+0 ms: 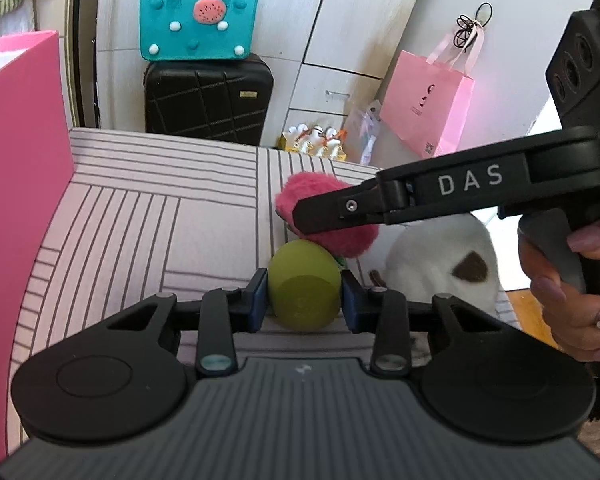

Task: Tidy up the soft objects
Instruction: 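Close right tool on the pink pompom while left tool closes on the green sponge, then lift and carry the pompom with right tool while left tool carries the sponge to the box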

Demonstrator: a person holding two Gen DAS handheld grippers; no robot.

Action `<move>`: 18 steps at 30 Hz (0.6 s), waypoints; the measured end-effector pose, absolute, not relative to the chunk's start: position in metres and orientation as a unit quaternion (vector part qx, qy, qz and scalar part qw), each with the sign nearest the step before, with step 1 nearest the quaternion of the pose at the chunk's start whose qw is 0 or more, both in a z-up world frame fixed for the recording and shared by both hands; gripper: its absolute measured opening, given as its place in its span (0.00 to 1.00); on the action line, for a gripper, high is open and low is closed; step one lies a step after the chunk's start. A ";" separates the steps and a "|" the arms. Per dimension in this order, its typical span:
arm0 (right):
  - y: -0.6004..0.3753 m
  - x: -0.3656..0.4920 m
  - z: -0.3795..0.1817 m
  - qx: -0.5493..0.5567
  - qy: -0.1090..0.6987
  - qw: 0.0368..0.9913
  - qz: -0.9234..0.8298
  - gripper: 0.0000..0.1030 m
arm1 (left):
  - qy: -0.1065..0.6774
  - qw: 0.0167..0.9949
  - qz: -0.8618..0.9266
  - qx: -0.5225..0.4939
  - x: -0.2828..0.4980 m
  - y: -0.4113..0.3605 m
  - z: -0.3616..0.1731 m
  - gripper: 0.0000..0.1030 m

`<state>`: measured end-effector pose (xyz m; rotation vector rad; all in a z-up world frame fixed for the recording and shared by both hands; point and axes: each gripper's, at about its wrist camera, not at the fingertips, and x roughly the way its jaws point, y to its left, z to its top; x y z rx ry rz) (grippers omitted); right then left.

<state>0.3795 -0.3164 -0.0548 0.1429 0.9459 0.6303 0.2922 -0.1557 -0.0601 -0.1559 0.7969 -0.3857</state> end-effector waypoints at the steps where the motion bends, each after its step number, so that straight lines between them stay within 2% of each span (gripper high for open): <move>1: -0.315 0.377 -0.053 0.064 0.447 0.841 0.298 0.46 | 0.387 0.899 -0.189 -0.076 0.290 -0.155 -0.059 0.35; 18: -0.302 0.316 -0.020 0.030 0.423 0.855 0.298 0.46 | 0.406 0.887 -0.210 -0.074 0.239 -0.137 -0.036 0.35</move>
